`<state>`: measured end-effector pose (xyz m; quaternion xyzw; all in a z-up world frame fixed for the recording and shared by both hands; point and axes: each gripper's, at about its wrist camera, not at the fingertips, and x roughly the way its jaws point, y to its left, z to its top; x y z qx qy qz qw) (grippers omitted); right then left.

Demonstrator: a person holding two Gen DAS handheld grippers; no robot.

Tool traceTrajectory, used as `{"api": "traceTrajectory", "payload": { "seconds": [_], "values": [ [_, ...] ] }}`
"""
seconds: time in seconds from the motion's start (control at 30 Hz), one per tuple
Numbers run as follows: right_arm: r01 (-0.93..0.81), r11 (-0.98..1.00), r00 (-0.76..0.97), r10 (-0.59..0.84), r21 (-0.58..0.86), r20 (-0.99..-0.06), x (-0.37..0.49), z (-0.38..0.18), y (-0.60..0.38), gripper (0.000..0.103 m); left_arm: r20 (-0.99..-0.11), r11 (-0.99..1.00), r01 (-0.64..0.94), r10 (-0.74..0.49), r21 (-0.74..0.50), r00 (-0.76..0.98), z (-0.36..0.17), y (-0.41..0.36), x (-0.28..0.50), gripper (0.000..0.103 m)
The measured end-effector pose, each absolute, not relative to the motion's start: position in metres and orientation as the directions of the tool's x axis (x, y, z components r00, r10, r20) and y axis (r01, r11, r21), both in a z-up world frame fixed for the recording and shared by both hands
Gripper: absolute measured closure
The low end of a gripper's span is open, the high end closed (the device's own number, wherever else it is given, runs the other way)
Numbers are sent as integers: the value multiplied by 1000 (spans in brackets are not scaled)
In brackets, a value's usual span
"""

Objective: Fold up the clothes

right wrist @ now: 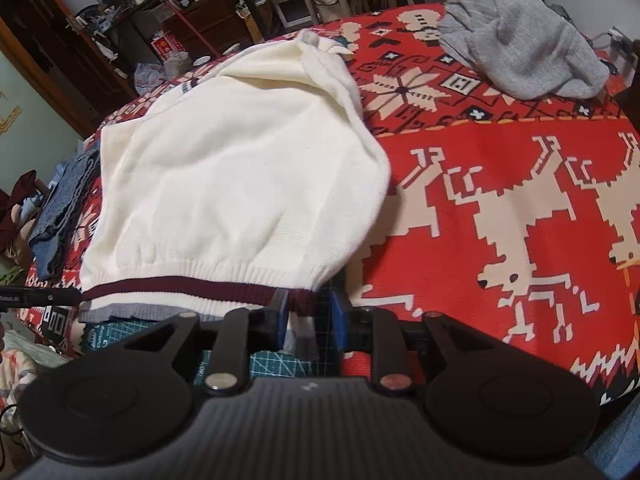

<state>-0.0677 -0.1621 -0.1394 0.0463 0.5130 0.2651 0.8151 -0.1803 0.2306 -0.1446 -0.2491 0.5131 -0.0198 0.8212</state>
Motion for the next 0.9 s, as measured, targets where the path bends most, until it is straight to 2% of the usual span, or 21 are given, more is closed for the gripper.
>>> {"api": "traceTrajectory", "payload": {
  "seconds": [0.2, 0.4, 0.57, 0.6, 0.67, 0.73, 0.77, 0.83, 0.9],
  "values": [
    [-418, 850, 369, 480, 320, -796, -74, -135, -157, 72, -793, 801, -262, -376, -538, 479, -151, 237, -184, 76],
    [-375, 845, 335, 508, 382, -794, -71, -142, -160, 71, -748, 700, -327, -451, -635, 487, -165, 247, -186, 76],
    [-368, 844, 323, 511, 391, -797, -67, -146, -156, 70, -743, 686, -339, -456, -644, 490, -166, 247, -179, 76],
    [-373, 843, 320, 509, 388, -799, -65, -146, -154, 70, -751, 698, -336, -447, -633, 486, -165, 245, -177, 77],
    [-382, 843, 309, 502, 378, -807, -63, -148, -149, 70, -775, 723, -343, -419, -600, 472, -164, 242, -174, 89],
    [-398, 847, 305, 485, 352, -820, -64, -148, -147, 88, -798, 743, -355, -390, -567, 459, -164, 241, -173, 96],
    [-406, 849, 304, 475, 339, -826, -65, -148, -147, 96, -809, 761, -351, -370, -546, 456, -162, 240, -174, 97],
    [-423, 851, 303, 456, 311, -837, -66, -148, -145, 97, -830, 795, -343, -328, -500, 451, -157, 238, -177, 97],
    [-421, 859, 319, 439, 290, -840, -66, -142, -149, 97, -865, 858, -317, -247, -405, 436, -149, 238, -182, 97]
  ]
}}
